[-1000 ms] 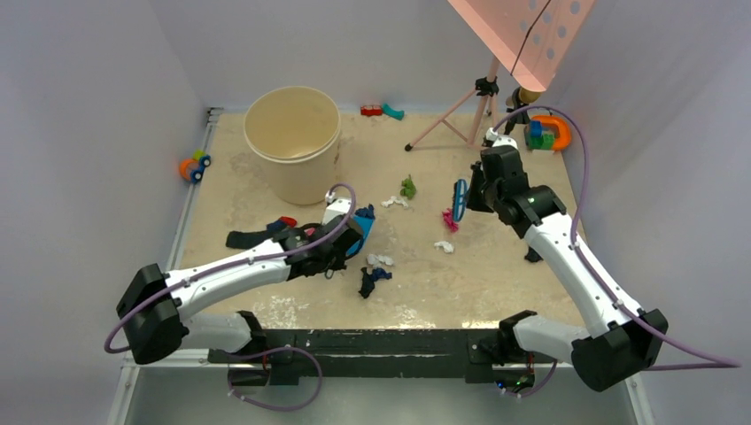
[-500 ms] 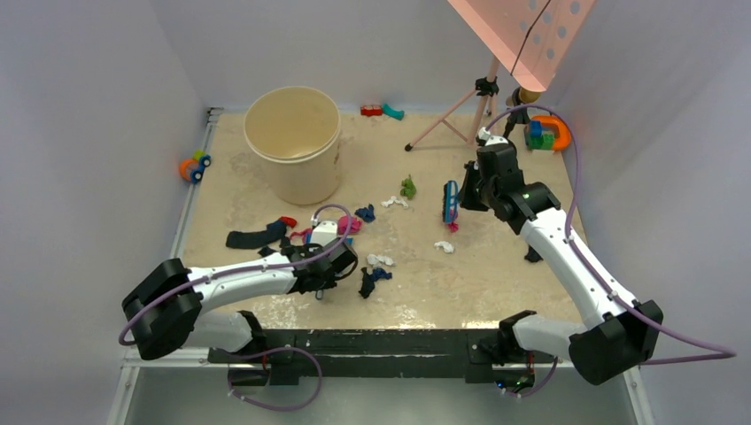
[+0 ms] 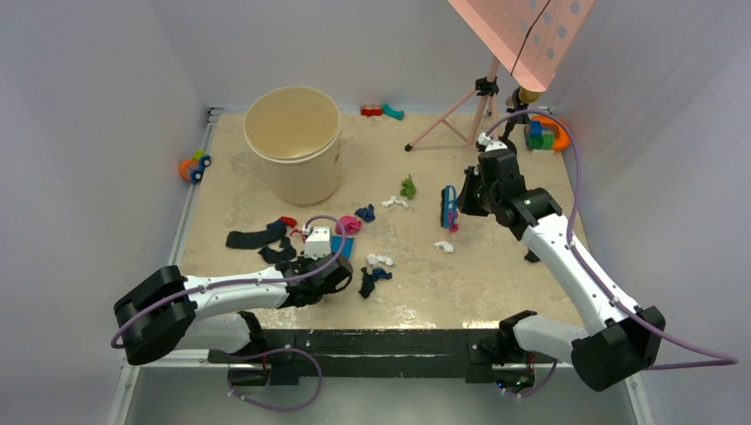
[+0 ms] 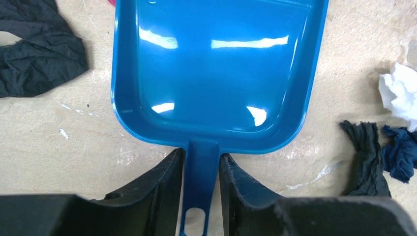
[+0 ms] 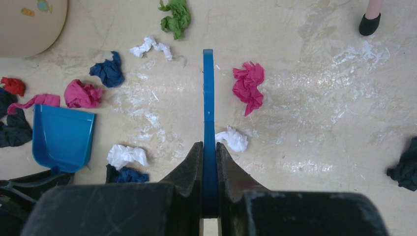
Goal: Sweep away the paper scraps from the table
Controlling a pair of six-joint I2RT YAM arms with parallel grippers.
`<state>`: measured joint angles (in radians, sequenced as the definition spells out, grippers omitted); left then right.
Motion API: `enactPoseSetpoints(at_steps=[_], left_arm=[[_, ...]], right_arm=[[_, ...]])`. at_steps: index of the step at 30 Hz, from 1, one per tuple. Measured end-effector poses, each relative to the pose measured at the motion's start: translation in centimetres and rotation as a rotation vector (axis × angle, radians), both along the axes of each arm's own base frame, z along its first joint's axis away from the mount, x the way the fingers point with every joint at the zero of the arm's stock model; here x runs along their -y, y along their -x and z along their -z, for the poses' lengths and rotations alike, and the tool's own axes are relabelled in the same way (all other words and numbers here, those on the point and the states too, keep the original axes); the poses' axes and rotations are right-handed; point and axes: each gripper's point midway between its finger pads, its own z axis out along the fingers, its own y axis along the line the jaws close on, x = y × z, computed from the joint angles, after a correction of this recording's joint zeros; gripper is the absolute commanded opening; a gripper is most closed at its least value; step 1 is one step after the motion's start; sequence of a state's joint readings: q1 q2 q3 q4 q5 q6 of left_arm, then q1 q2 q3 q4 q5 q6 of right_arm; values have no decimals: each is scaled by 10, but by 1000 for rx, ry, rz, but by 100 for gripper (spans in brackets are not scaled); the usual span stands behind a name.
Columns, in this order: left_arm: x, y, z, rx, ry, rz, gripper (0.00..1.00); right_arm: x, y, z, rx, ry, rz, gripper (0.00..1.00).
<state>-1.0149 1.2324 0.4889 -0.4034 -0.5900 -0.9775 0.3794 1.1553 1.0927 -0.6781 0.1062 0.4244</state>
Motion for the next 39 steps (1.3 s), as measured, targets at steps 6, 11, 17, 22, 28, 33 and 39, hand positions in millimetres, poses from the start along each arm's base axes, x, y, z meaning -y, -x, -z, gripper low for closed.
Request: enactPoseSetpoints(at_steps=[6, 11, 17, 22, 28, 33, 39], left_arm=[[2, -11, 1, 59, 6, -25, 18], [2, -12, -1, 62, 4, -31, 17], [-4, 6, -23, 1, 24, 10, 17], [1, 7, -82, 63, 141, 40, 17], [-28, 17, -141, 131, 214, 33, 17], [-62, 23, -203, 219, 215, 12, 17], [-109, 23, -279, 396, 158, -21, 17]], right_arm=[[-6, 0, -2, 3, -26, -24, 0], [-12, 1, -2, -3, -44, -46, 0], [-33, -8, 7, -40, -105, -94, 0], [-86, -10, -6, -16, -256, -202, 0], [-174, 7, -17, -29, -406, -364, 0], [-238, 31, -10, -76, -508, -457, 0], [-303, 47, -19, -78, -655, -513, 0]])
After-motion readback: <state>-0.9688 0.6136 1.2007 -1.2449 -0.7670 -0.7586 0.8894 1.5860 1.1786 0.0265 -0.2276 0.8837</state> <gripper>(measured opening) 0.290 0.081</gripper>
